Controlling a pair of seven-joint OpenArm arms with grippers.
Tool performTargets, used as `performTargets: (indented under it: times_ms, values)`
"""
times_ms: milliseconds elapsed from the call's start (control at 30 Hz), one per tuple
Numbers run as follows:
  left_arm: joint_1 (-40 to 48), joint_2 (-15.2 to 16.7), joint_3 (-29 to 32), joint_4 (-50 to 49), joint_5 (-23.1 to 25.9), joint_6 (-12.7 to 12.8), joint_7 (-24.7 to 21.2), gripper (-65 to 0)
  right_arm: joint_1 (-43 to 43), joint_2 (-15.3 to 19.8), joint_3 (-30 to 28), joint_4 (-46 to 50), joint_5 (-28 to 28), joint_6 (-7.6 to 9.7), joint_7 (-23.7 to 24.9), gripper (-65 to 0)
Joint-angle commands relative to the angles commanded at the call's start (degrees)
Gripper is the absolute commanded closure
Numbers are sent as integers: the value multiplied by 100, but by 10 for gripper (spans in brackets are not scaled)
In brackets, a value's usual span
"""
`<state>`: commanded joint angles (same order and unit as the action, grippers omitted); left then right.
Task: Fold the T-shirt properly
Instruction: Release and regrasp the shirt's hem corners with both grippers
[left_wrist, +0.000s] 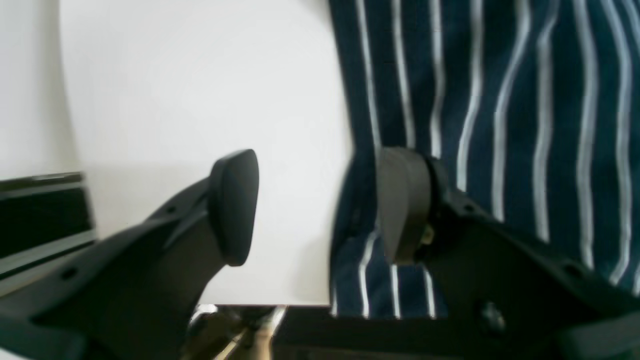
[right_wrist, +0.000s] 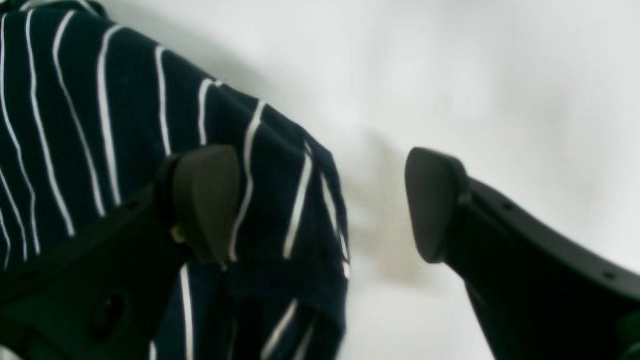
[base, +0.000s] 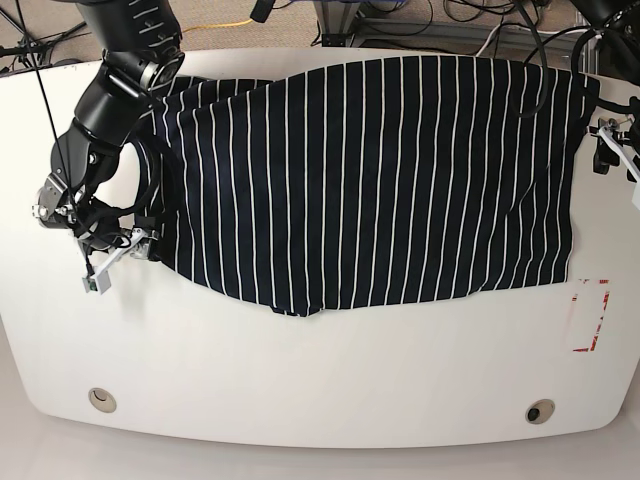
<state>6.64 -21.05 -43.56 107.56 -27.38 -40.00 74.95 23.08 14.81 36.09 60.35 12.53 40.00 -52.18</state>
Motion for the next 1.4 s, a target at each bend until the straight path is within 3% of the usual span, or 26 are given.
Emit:
performTargets:
  times_ms: [167,233,367,467,533,633,1033,1233,1400]
  values:
    - [-519,316,-18,0,782,0,-9,-350,9,-62,0,-167,9,0,9,-493]
    - [-730,510,-18,0,1152,0,-9,-351,0,-105,0,-149,53,0,0,-458]
    - [-1231,818,-9,-281,1899,0,-79,-375,0,-158,0,-185,9,0,26,-243]
    - [-1688,1029,-9,-844,2444,0,-466,-429,0,-176,0,-167,53,0,26,-82]
    - [-1846,1064,-9,-1108,2725,0,-624,-436,0,-176,0,-158,53,0,26,-41]
    - [-2198,1081,-9,-1793,3015,0,-914,-435,0,-149,0,-158,35,0,26,-43]
    - [-2971,853,-9,-4273,3033,0,-2145,-435,0,-176,0,-114,53,0,9,-43]
    - [-3226,862,-9,-4949,3015,0,-2462,-435,0,-176,0,-18,53,0,0,-43]
    - [-3332,888,176,-5152,3015,0,-2462,-429,9,-185,0,-9,62,0,0,-43]
